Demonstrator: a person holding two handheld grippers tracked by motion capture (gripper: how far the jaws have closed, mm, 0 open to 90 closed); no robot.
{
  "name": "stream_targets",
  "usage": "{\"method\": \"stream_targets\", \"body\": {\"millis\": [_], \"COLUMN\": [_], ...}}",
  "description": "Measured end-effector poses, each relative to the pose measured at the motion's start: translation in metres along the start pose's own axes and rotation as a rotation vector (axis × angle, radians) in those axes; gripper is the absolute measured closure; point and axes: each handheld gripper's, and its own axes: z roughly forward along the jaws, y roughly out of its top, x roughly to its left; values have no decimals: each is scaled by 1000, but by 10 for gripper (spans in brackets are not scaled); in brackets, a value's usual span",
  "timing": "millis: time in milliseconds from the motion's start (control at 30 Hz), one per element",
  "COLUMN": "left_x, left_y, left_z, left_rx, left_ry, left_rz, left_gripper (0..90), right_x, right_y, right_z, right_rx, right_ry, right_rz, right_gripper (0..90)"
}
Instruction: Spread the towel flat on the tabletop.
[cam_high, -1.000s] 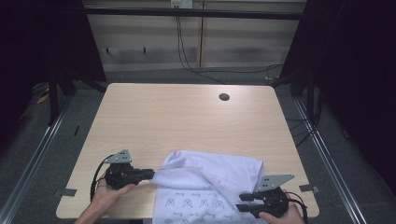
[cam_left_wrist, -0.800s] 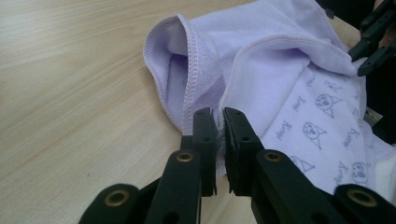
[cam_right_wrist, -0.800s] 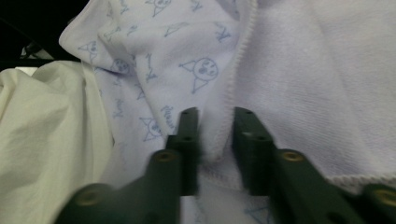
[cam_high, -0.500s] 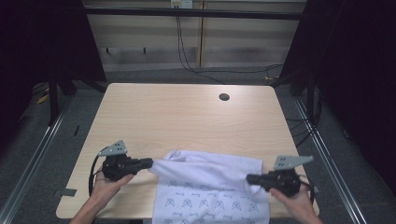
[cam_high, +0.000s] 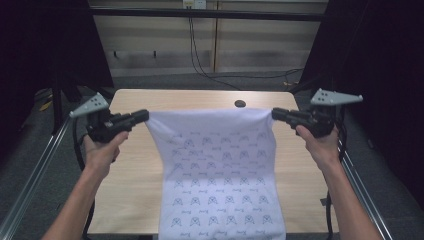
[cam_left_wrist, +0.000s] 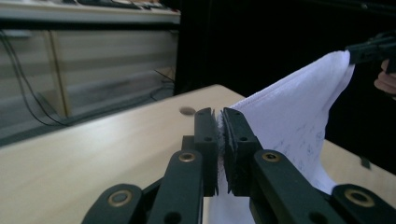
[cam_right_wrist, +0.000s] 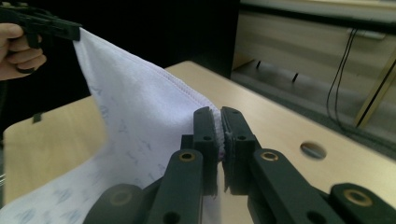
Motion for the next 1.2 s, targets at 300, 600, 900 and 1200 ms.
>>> {"method": "stream_targets", "body": {"millis": [300, 600, 900, 1200], "left_x": [52, 54, -1, -28], "left_y": [3, -49, -126, -176], "left_z": [34, 26, 41, 64], "left_rx": [29, 153, 307, 547], "left_ry": [198, 146, -49, -91], "left_rz": [-82, -91, -92, -56], "left_gripper": [750, 668, 745, 620], "right_x": [-54, -75, -13, 2], "right_y": [18, -49, -120, -181], "right_z": [72, 65, 51, 66], "right_rx": [42, 89, 297, 486], "right_ry": [-165, -221, -36, -37], "right_rz": [49, 163, 105, 83], "right_gripper": [768, 650, 672, 682]}}
